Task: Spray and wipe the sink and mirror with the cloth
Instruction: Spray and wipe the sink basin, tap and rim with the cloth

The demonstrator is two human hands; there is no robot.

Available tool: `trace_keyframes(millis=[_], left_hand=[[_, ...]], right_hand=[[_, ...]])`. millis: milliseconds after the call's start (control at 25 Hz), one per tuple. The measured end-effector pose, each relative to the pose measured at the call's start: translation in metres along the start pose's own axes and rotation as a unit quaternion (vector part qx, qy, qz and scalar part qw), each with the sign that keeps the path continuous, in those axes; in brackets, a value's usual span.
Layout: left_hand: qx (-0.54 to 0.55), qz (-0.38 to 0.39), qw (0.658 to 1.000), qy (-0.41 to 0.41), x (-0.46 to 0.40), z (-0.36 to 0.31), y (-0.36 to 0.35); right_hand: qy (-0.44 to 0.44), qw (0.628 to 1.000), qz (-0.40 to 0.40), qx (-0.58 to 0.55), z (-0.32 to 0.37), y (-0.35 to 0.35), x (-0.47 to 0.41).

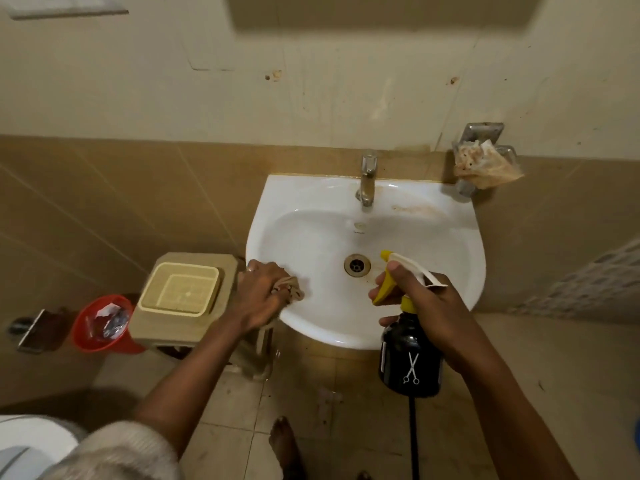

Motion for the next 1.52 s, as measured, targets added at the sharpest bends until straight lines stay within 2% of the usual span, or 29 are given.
trace_keyframes(millis=[200, 320, 520, 680, 760, 840, 920, 1000, 1040, 1120, 1200, 1280, 1320, 1400, 1520], left_hand=[[0.051, -0.071, 0.995, -0.04, 0.04, -0.064, -0.068], [0.009, -0.074, 0.997, -0.018, 0.046, -0.115, -0.108], [0.016, -0.056, 0.998, 0.005, 0.025, -0.197, -0.151], [0.045, 0.002, 0.999, -0.012, -0.013, -0.254, -0.169], [0.156, 0.071, 0.983, -0.06, -0.035, -0.276, -0.165], [0.341, 0.112, 0.932, -0.053, -0.056, -0.28, -0.149], [0.47, 0.086, 0.878, -0.021, -0.068, -0.262, -0.124], [0.505, 0.021, 0.863, -0.005, -0.077, -0.222, -0.102], [0.502, -0.007, 0.864, 0.012, -0.081, -0.197, -0.094], [0.415, -0.056, 0.907, 0.054, -0.092, -0.14, -0.091], [0.272, -0.019, 0.96, 0.07, -0.102, -0.1, -0.108], [0.207, 0.041, 0.971, 0.112, -0.111, -0.084, -0.136], [0.163, 0.066, 0.978, 0.11, -0.116, -0.083, -0.148], [0.057, 0.099, 0.993, 0.028, -0.125, -0.088, -0.16], [0.056, 0.092, 0.994, -0.029, -0.142, -0.09, -0.17]], right_hand=[[-0.03, 0.996, -0.084, -0.022, -0.032, 0.039, 0.041], [-0.06, 0.993, -0.103, 0.007, -0.059, 0.052, 0.07], [-0.072, 0.981, -0.18, 0.032, -0.074, 0.078, 0.087], [-0.067, 0.963, -0.256, 0.05, -0.066, 0.109, 0.098], [-0.044, 0.959, -0.281, 0.024, -0.057, 0.123, 0.104], [-0.029, 0.956, -0.293, -0.001, -0.048, 0.131, 0.108], [-0.022, 0.955, -0.296, -0.012, -0.039, 0.13, 0.107], [-0.022, 0.958, -0.287, -0.012, -0.034, 0.119, 0.097], [-0.026, 0.961, -0.276, -0.009, -0.033, 0.11, 0.088], [-0.045, 0.968, -0.246, -0.01, -0.034, 0.089, 0.06], [-0.085, 0.973, -0.215, 0.016, -0.038, 0.068, 0.03], [-0.11, 0.973, -0.189, 0.067, -0.045, 0.051, 0.009], [-0.116, 0.972, -0.187, 0.086, -0.05, 0.045, 0.005], [-0.116, 0.967, -0.203, 0.097, -0.057, 0.039, 0.007], [-0.112, 0.956, -0.247, 0.114, -0.061, 0.044, 0.018]])
Point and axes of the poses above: each hand's wrist, its own x-axis away from the middle knuckle, its own y-axis out of the back of the hand, z = x × y, the point moved 4 cm from there along -x, towards the middle knuckle, and after that the axes turned 3 degrees about z, right-handed, at the moved point
